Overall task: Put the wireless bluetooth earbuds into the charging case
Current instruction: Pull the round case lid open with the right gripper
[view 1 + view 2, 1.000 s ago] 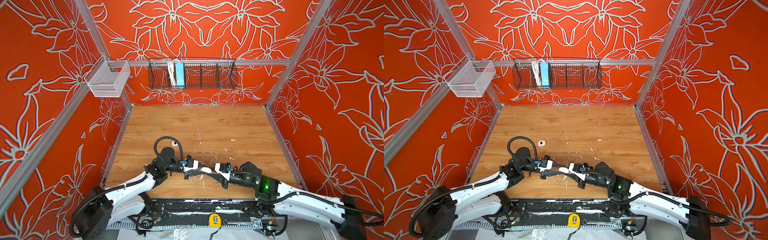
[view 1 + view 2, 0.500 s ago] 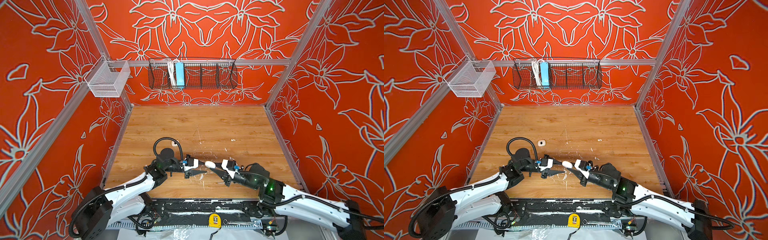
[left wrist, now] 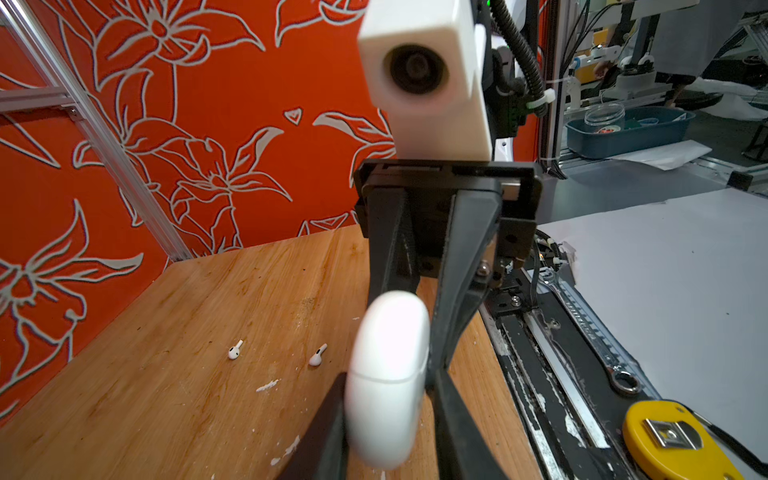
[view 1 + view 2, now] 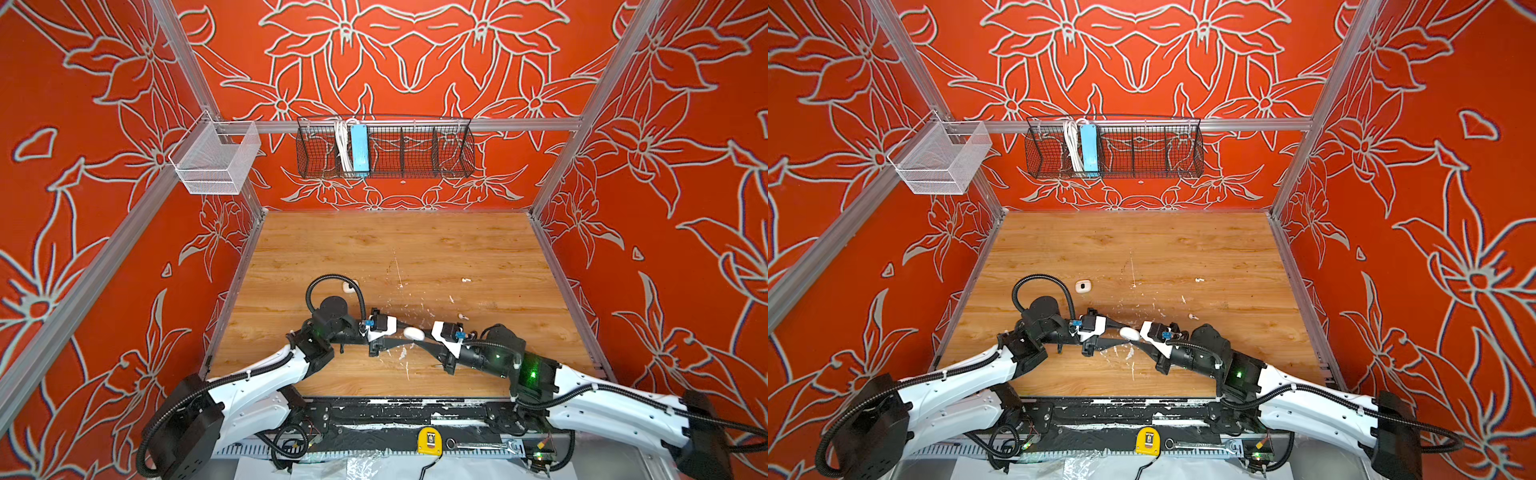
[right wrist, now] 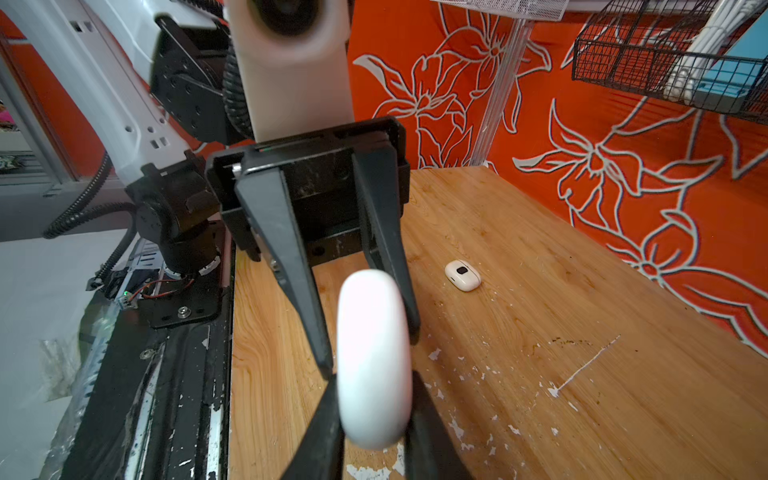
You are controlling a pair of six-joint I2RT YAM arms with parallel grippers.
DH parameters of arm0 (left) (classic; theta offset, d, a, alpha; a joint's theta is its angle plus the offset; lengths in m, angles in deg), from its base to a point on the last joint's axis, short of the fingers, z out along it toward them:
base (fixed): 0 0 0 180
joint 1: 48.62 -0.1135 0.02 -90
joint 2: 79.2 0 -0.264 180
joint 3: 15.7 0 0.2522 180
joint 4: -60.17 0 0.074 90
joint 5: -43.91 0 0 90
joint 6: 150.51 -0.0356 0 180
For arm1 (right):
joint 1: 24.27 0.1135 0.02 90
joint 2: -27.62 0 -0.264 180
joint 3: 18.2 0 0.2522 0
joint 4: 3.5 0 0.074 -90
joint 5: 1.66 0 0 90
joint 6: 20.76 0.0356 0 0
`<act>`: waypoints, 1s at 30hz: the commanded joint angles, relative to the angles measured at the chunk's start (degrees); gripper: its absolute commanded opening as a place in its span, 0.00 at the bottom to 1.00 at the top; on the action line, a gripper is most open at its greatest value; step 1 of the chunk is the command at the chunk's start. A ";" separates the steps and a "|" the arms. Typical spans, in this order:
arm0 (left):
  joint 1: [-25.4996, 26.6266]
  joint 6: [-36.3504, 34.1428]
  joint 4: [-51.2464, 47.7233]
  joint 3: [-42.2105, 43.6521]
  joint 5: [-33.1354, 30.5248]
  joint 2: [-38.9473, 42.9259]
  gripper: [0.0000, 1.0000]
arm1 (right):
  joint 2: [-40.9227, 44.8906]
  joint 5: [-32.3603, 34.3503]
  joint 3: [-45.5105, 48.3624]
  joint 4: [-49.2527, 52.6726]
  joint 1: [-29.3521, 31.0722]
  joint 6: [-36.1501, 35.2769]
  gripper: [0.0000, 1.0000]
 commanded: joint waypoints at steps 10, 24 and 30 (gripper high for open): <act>0.54 -2.64 -3.39 -2.90 5.19 -1.49 0.11 | 0.45 -0.08 -1.33 -0.90 0.10 -0.09 0.00; 0.54 -2.94 -5.08 -4.21 4.08 -3.38 0.00 | 5.11 3.65 -1.28 -0.11 0.06 2.38 0.62; 0.54 -3.19 -5.25 -4.18 4.18 -3.08 0.00 | 4.01 7.32 -1.43 -0.28 0.07 2.37 0.62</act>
